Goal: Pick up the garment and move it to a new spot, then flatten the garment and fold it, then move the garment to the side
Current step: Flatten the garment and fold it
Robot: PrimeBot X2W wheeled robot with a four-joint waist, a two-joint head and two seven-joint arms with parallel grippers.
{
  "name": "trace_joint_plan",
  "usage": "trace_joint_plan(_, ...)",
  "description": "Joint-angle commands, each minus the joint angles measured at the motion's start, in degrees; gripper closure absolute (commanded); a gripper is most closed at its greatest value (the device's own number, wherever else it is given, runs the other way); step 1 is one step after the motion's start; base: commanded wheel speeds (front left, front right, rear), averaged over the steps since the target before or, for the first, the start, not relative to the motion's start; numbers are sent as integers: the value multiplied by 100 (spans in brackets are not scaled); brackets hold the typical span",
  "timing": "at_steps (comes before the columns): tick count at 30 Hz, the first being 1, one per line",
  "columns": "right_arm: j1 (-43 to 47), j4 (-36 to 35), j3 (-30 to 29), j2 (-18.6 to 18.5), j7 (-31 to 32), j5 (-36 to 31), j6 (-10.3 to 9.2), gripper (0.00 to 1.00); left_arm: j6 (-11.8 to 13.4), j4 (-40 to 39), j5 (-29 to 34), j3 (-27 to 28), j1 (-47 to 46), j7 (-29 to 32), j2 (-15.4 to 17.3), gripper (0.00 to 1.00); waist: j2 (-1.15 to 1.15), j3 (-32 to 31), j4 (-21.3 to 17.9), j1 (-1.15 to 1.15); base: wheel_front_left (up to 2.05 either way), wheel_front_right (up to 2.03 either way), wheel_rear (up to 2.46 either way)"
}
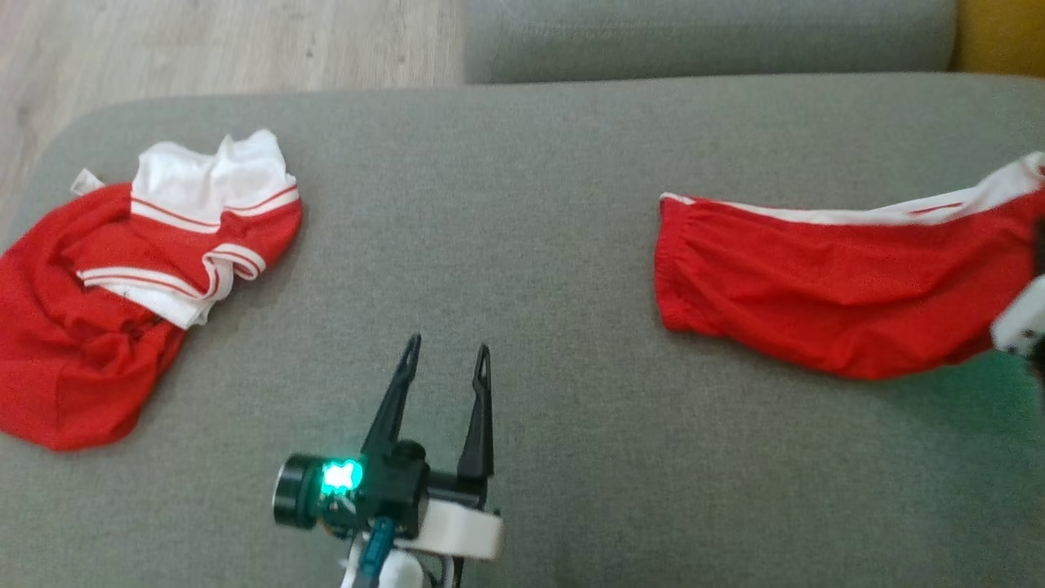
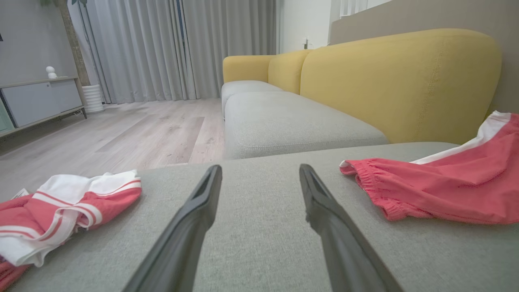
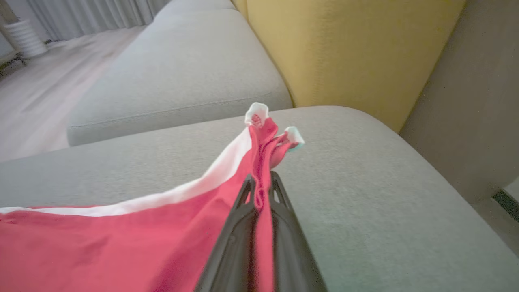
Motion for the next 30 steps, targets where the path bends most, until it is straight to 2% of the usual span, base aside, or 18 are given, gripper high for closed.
trace_joint_plan(1, -34, -270, 56, 92, -95, 25, -5, 100, -25, -115, -34, 148, 19, -30, 6, 0, 0, -129, -5, 0, 0, 0, 0)
trace_joint_plan(11, 106, -1219, 162, 1029, -48, 144, -5, 100, -85, 51, -100, 109, 161, -30, 1, 0, 0, -449, 309, 0, 0, 0, 0)
trace_joint_plan(12, 106, -1219, 162, 1029, -48, 144, -5, 100, -85, 51, -100, 109, 161, -30, 1, 0, 0, -449, 309, 0, 0, 0, 0)
trace_joint_plan(13, 124, -1311, 142, 1267, -36, 130, -5, 100, -92, 46, -115, 91, 155, -30, 1, 0, 0, -428, 428, 0, 0, 0, 0)
trace_joint_plan(16, 119, -1354, 148, 1611, 32, 48, -5, 100, -87, 20, -153, 47, 124, -30, 0, 0, 0, -342, 613, 0, 0, 0, 0)
trace_joint_plan(20, 76, -1281, 145, 1884, 89, -79, -5, 100, -69, 3, -201, -10, 74, -30, -1, 0, 0, -227, 800, 0, 0, 0, 0)
trace_joint_plan(21, 61, -1240, 158, 1962, 113, -136, -5, 93, -62, 0, -215, -26, 55, -30, -1, 0, 0, -192, 851, 0, 0, 0, 0)
trace_joint_plan(22, 56, -1206, 172, 2036, 136, -183, -5, 22, -57, -2, -228, -44, 37, -30, -1, 0, 0, -162, 902, 0, 0, 0, 0)
trace_joint_plan(23, 54, -1189, 183, 2097, 141, -223, -5, 0, -52, 2, -242, -58, 20, -30, -1, 0, 0, -138, 942, 0, 0, 0, 0)
trace_joint_plan(27, 129, -1330, 243, 2232, 69, -282, -5, 0, -10, 20, -269, -29, -9, -30, -1, 0, 0, -145, 965, 0, 0, 0, 0)
trace_joint_plan(30, 303, -1608, 236, 2180, -129, -344, -5, 0, 18, 16, -271, 84, 41, -30, -1, 0, 0, -272, 857, 0, 0, 0, 0)
